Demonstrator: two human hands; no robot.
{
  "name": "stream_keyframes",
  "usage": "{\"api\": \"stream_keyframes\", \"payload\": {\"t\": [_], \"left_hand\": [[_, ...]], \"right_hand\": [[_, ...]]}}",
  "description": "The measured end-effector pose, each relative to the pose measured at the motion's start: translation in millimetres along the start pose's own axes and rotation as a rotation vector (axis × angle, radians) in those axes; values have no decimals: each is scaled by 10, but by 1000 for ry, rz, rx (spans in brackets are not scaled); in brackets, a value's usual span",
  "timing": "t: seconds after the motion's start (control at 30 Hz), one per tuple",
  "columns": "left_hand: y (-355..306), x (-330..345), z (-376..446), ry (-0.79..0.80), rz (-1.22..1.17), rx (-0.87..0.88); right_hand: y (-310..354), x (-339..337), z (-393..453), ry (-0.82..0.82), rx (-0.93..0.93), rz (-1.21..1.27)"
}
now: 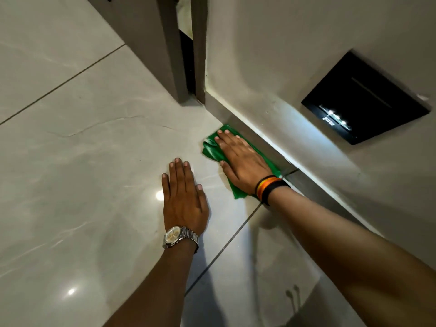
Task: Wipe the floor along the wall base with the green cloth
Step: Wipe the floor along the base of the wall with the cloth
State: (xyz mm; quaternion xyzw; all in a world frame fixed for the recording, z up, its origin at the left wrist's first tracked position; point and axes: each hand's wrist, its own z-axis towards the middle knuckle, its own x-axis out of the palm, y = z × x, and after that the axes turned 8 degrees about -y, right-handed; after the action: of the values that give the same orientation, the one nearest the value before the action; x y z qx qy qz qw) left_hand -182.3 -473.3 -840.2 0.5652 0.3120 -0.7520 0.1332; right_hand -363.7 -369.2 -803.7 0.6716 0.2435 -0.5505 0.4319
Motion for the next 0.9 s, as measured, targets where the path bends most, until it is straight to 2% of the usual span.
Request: {"api": "stream_keyframes", "payload": {"t": [0.13, 0.23, 0.47, 0.7, 0.8, 0.9], "left_hand": [[30, 29, -7, -10, 3, 9], [39, 20, -5, -2, 5, 9], [25, -18, 4, 52, -7, 7], [14, -24, 0, 55, -30, 15], [11, -13, -10, 31, -31, 22], [17, 16, -14, 13, -24, 23]], "right_hand": [[190, 73, 543, -31, 2, 10], [163, 77, 452, -22, 2, 5], [-533, -69, -1336, -14, -50, -48], [-1073, -172, -3083, 44, 48, -136], [-1120, -205, -3349, 66, 50, -144], [-973, -147, -2876, 9, 38, -84]]}}
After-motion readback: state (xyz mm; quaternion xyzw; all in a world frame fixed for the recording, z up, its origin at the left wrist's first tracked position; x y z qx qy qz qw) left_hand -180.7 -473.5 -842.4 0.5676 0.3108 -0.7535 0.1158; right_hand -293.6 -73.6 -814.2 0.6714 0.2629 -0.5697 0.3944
